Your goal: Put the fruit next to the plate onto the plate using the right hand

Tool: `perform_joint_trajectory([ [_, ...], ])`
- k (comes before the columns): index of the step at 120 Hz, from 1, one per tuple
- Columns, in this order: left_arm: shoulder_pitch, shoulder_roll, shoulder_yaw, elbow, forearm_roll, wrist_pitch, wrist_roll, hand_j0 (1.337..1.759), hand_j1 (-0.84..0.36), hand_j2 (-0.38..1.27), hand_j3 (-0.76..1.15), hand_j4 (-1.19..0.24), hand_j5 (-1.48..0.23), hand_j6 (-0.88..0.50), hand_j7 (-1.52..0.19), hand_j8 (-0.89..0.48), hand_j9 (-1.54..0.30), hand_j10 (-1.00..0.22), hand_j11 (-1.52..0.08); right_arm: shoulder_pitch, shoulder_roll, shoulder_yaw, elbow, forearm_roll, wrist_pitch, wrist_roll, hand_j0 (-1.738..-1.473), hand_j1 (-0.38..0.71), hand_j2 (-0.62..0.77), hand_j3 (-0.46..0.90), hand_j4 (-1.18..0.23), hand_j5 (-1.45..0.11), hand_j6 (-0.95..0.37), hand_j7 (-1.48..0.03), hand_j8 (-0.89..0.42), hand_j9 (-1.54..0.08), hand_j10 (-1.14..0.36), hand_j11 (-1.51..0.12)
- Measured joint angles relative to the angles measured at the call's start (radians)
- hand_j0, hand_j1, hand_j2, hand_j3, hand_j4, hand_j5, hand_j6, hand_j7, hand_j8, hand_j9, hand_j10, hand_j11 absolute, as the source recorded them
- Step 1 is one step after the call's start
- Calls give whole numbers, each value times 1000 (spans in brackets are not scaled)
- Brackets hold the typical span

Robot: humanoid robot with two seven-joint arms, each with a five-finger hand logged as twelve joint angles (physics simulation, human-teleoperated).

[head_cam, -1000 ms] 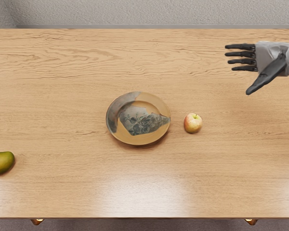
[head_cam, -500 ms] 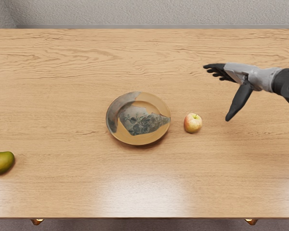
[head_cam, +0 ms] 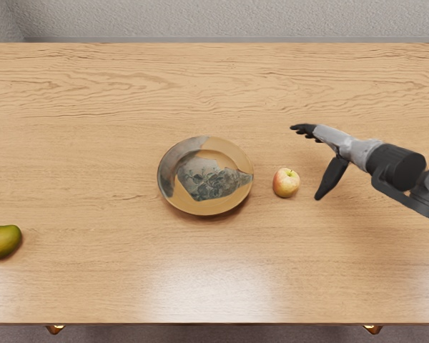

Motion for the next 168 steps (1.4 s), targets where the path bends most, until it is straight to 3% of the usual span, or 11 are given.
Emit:
perform_joint_trajectory([
  [38,0,0,0,0,0,0,0,1658,55,49,0,-245,-318,-245,-318,-245,-318,-245,-318,-3,54,-60,0,-42,-39,-2,-1658,-113,-37,0,-202,-258,-203,-258,-202,-258,-201,-258],
  [86,0,0,0,0,0,0,0,1658,55,49,0,-245,-318,-245,-318,-245,-318,-245,-318,-1,95,-75,0,-78,-52,-37,-1658,-20,-52,0,-279,-359,-281,-359,-280,-359,-279,-359],
  [168,0,0,0,0,0,0,0,1658,55,49,0,-245,-318,-245,-318,-245,-318,-245,-318,-9,105,-101,-3,-124,-69,-52,-1658,137,-78,0,-409,-530,-411,-529,-410,-529,-409,-529],
])
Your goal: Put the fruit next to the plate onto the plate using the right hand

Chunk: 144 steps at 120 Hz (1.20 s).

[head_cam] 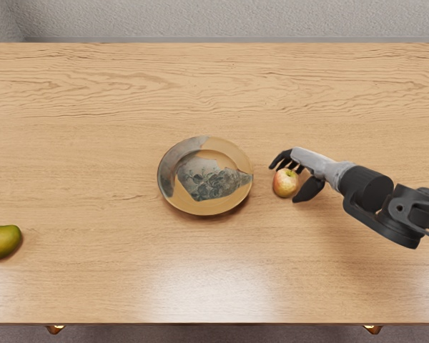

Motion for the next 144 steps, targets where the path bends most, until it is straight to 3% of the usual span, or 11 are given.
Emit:
perform_joint_trajectory([
  [82,0,0,0,0,0,0,0,1658,55,49,0,-245,-318,-245,-318,-245,-318,-245,-318,6,45,3,-30,9,6,0,-1648,195,-77,-2,-493,-673,-448,-652,-430,-666,-481,-630],
  [97,0,0,0,0,0,0,0,1658,55,49,0,-245,-318,-245,-318,-245,-318,-245,-318,7,45,5,-35,14,6,4,-1647,207,5,0,-523,-737,-444,-705,-417,-732,-576,-474],
  [115,0,0,0,0,0,0,0,1658,55,49,0,-245,-318,-245,-318,-245,-318,-245,-318,17,39,11,-35,43,13,3,-1650,213,48,0,-571,-780,-445,-758,-417,-778,-585,-670],
  [144,0,0,0,0,0,0,0,1658,55,49,0,-245,-318,-245,-318,-245,-318,-245,-318,49,7,77,-30,191,129,2,-1652,209,36,0,-596,-803,-425,-786,-401,-802,-601,-768],
])
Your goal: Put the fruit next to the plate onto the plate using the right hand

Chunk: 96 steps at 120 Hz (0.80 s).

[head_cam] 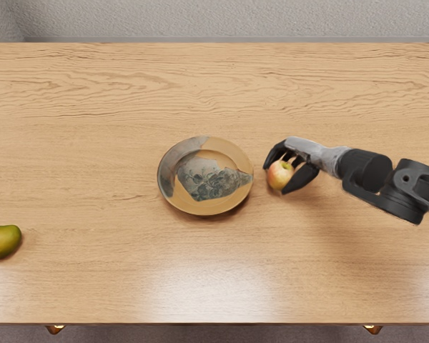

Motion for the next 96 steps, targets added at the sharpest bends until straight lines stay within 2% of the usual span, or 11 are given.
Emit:
perform_joint_trajectory([
  [26,0,0,0,0,0,0,0,1658,55,49,0,-245,-318,-245,-318,-245,-318,-245,-318,19,-48,106,9,137,177,-3,-1653,211,38,0,-601,-806,-420,-791,-398,-804,-604,-791],
  [57,0,0,0,0,0,0,0,1658,55,49,0,-245,-318,-245,-318,-245,-318,-245,-318,75,-52,138,14,278,273,-5,-1654,217,44,0,-607,-817,-409,-801,-388,-813,-611,-807],
  [83,0,0,0,0,0,0,0,1658,55,49,0,-245,-318,-245,-318,-245,-318,-245,-318,102,34,140,12,305,279,-6,-1655,221,54,0,-615,-830,-405,-812,-384,-822,-621,-818],
  [96,0,0,0,0,0,0,0,1658,55,49,0,-245,-318,-245,-318,-245,-318,-245,-318,114,90,139,2,302,279,-31,-1655,221,50,0,-621,-844,-401,-823,-378,-833,-628,-830],
])
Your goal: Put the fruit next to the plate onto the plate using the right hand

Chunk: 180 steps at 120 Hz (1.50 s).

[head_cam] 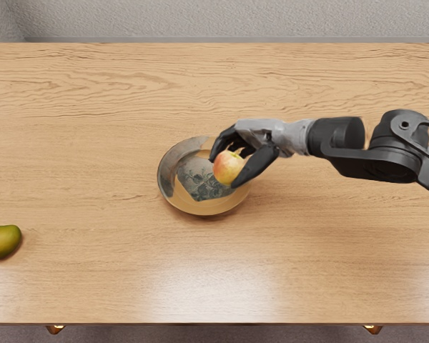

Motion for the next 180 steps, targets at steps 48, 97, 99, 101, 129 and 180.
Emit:
perform_joint_trajectory([
  [48,0,0,0,0,0,0,0,1658,55,49,0,-245,-318,-245,-318,-245,-318,-245,-318,3,208,-6,-122,-189,-63,-12,-1651,243,238,1,-733,-1027,-403,-985,-337,-1030,-606,-1030],
  [97,0,0,0,0,0,0,0,1658,55,49,0,-245,-318,-245,-318,-245,-318,-245,-318,-18,267,-38,-162,-311,-89,-15,-1651,233,212,1,-701,-995,-406,-947,-346,-998,-609,-1010],
  [99,0,0,0,0,0,0,0,1658,55,49,0,-245,-318,-245,-318,-245,-318,-245,-318,-19,267,-38,-162,-312,-93,-15,-1652,223,190,0,-687,-971,-413,-926,-356,-975,-614,-987],
  [101,0,0,0,0,0,0,0,1658,55,49,0,-245,-318,-245,-318,-245,-318,-245,-318,-20,268,-39,-163,-312,-97,-15,-1652,216,173,0,-671,-945,-420,-903,-365,-949,-604,-960],
  [129,0,0,0,0,0,0,0,1658,55,49,0,-245,-318,-245,-318,-245,-318,-245,-318,-31,267,-37,-168,-300,-122,-14,-1656,82,16,0,-425,-577,-352,-563,-333,-578,-404,-581],
  [180,0,0,0,0,0,0,0,1658,55,49,0,-245,-318,-245,-318,-245,-318,-245,-318,-29,143,60,-122,0,-14,-3,-1658,-204,-12,0,-130,-171,-121,-169,-119,-171,-127,-172],
])
